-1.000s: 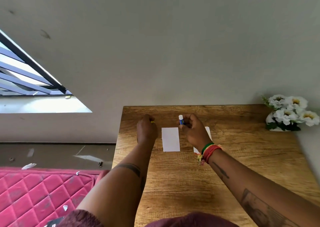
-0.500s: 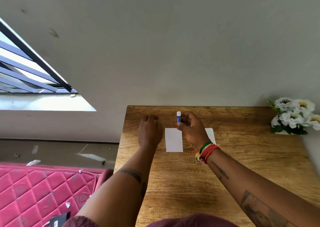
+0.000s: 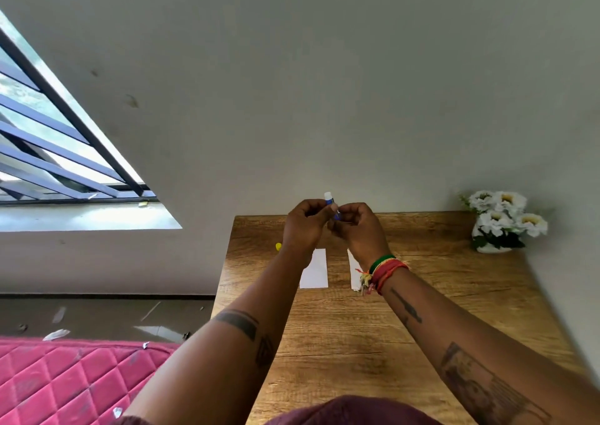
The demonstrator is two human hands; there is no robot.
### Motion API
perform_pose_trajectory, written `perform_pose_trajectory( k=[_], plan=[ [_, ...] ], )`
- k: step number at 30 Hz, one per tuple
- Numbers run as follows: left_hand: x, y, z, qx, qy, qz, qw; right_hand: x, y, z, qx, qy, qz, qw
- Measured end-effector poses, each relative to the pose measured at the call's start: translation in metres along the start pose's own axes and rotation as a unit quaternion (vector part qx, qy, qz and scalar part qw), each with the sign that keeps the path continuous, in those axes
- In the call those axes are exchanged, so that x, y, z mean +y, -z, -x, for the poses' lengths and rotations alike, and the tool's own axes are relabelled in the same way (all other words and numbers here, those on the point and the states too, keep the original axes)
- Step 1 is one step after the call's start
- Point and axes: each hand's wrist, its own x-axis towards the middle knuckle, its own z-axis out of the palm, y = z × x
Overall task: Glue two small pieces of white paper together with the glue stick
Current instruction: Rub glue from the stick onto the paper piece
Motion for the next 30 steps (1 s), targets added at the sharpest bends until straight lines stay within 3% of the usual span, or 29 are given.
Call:
perform_pose_trajectory(
  k=[5, 11, 19, 30],
  plan=[
    [0.013, -0.010, 0.011, -0.007, -0.035, 0.001, 0.999, -0.005, 0.010, 0.013, -0.019, -0.036, -0.153, 0.987],
    [0.022, -0.017, 0.018, -0.004, -0.063, -0.012, 0.998, -0.006, 0.020, 0.021, -0.055, -0.021, -0.180, 0.982],
    [0.028, -0.022, 0.019, -0.002, -0.081, -0.021, 0.997, -0.016, 0.015, 0.031, -0.046, -0.070, -0.352, 0.932],
    [0.034, -0.028, 0.017, 0.010, -0.098, -0.040, 0.994, -0.028, 0.017, 0.025, -0.031, -0.094, -0.390, 0.915]
  ],
)
